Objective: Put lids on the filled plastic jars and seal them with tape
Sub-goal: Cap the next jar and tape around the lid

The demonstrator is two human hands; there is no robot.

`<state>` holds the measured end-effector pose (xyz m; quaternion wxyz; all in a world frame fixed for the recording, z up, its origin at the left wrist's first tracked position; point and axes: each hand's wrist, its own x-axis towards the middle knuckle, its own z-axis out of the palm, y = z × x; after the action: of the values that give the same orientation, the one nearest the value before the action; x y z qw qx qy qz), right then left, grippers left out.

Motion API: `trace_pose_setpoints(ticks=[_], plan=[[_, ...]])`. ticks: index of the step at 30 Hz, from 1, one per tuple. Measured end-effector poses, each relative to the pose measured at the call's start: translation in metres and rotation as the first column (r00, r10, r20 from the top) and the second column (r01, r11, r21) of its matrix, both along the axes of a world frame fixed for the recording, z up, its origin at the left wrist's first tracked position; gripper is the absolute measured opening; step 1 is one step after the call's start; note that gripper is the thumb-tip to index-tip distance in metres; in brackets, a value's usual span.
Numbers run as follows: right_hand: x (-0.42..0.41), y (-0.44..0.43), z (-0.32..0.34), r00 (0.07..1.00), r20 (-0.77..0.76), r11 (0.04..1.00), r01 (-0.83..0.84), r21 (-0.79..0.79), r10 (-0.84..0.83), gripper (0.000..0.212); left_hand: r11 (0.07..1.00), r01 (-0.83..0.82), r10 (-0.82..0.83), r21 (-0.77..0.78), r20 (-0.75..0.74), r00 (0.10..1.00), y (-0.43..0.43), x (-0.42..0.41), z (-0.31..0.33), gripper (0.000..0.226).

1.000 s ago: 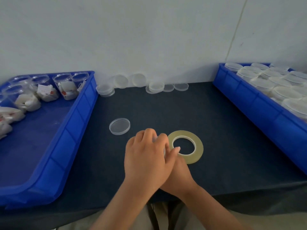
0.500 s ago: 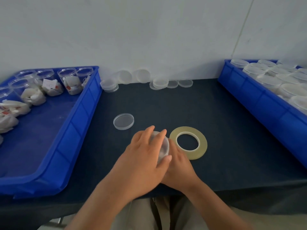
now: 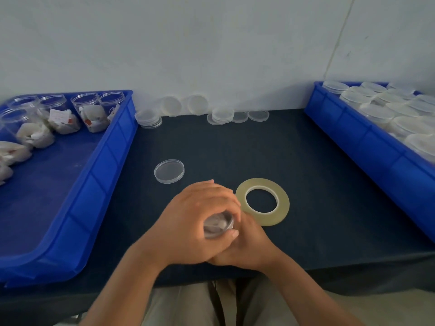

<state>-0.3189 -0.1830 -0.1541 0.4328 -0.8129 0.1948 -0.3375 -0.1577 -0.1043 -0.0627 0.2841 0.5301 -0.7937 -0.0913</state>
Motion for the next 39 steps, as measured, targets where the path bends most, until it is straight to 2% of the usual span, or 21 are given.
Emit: trace_pose_setpoints(ticks=[2, 3, 5, 7, 9, 11, 13, 15, 17, 19, 21, 23, 25, 28, 30, 33, 35, 37, 39], plan=[[0.001, -0.001, -0.002, 0.998, -0.066, 1.000, 0.016, 0.017, -0.015, 0.070, 0.992, 0.017, -0.018, 0.127, 0.012, 1.000, -0.001, 0.006, 0.008, 0.032], [0.002, -0.001, -0.002, 0.995, -0.097, 0.999, 0.039, 0.010, -0.038, 0.071, 0.985, -0.028, 0.019, 0.170, 0.055, 0.998, -0.001, 0.008, 0.011, 0.043], [0.003, 0.002, -0.004, 0.989, -0.097, 0.993, 0.107, -0.049, -0.111, 0.075, 0.960, -0.200, 0.161, 0.194, 0.203, 0.966, 0.004, 0.005, 0.012, 0.066], [0.005, 0.005, -0.002, 0.975, -0.099, 0.974, 0.184, -0.134, -0.197, 0.074, 0.912, -0.366, 0.303, 0.186, 0.296, 0.906, 0.011, -0.009, 0.008, 0.078], [0.005, 0.008, 0.001, 0.960, -0.144, 0.961, 0.214, -0.177, -0.240, 0.058, 0.877, -0.459, 0.400, 0.145, 0.310, 0.862, 0.016, -0.032, 0.003, 0.075], [0.004, 0.008, 0.001, 0.958, -0.163, 0.965, 0.210, -0.155, -0.235, 0.041, 0.839, -0.540, 0.498, 0.059, 0.313, 0.808, 0.013, -0.050, -0.001, 0.071], [0.003, 0.008, 0.001, 0.967, -0.147, 0.972, 0.186, -0.145, -0.207, 0.034, 0.811, -0.585, 0.553, -0.016, 0.348, 0.757, 0.005, -0.059, -0.003, 0.066], [0.003, 0.007, 0.002, 0.976, -0.124, 0.977, 0.164, -0.136, -0.181, 0.032, 0.833, -0.545, 0.535, -0.096, 0.388, 0.750, -0.002, -0.058, -0.004, 0.057], [0.001, 0.004, 0.002, 0.982, -0.108, 0.984, 0.144, -0.106, -0.156, 0.031, 0.906, -0.403, 0.419, -0.125, 0.383, 0.823, -0.004, -0.048, -0.007, 0.046], [-0.002, 0.001, 0.001, 0.989, -0.096, 0.992, 0.104, -0.077, -0.111, 0.034, 0.972, -0.221, 0.234, -0.076, 0.317, 0.919, -0.004, -0.031, -0.007, 0.039], [-0.002, 0.000, 0.004, 0.997, -0.058, 0.998, 0.050, -0.046, -0.053, 0.043, 0.997, -0.074, 0.074, -0.008, 0.202, 0.977, -0.003, -0.015, -0.003, 0.030], [0.001, 0.001, 0.007, 0.999, -0.015, 0.996, 0.027, -0.082, -0.028, 0.047, 1.000, 0.016, -0.019, 0.022, 0.129, 0.991, -0.004, -0.004, 0.001, 0.023], [0.003, 0.002, 0.009, 1.000, 0.029, 0.998, 0.001, -0.058, 0.000, 0.045, 0.998, 0.020, -0.029, 0.057, 0.156, 0.987, -0.004, 0.002, 0.004, 0.032], [0.002, 0.003, 0.004, 0.998, 0.042, 0.999, 0.039, -0.014, -0.039, 0.062, 0.973, -0.196, 0.155, 0.122, 0.283, 0.947, 0.002, 0.003, 0.005, 0.074], [0.002, 0.006, 0.002, 0.990, -0.007, 0.989, 0.138, -0.057, -0.138, 0.075, 0.917, -0.346, 0.284, 0.198, 0.284, 0.916, 0.011, -0.002, 0.002, 0.086], [0.006, 0.013, 0.003, 0.959, -0.074, 0.926, 0.244, -0.288, -0.275, 0.069, 0.860, -0.460, 0.396, 0.221, 0.280, 0.874, 0.014, -0.025, -0.005, 0.078], [0.007, 0.014, 0.006, 0.950, -0.082, 0.890, 0.248, -0.382, -0.300, 0.058, 0.795, -0.590, 0.539, 0.140, 0.281, 0.794, 0.005, -0.044, -0.007, 0.076], [0.004, 0.013, 0.009, 0.956, -0.088, 0.907, 0.232, -0.351, -0.278, 0.051, 0.751, -0.659, 0.618, 0.033, 0.316, 0.720, -0.006, -0.057, -0.008, 0.075], [0.000, 0.010, 0.011, 0.964, -0.119, 0.951, 0.206, -0.231, -0.238, 0.056, 0.781, -0.622, 0.607, -0.055, 0.296, 0.737, -0.011, -0.057, -0.009, 0.064]])
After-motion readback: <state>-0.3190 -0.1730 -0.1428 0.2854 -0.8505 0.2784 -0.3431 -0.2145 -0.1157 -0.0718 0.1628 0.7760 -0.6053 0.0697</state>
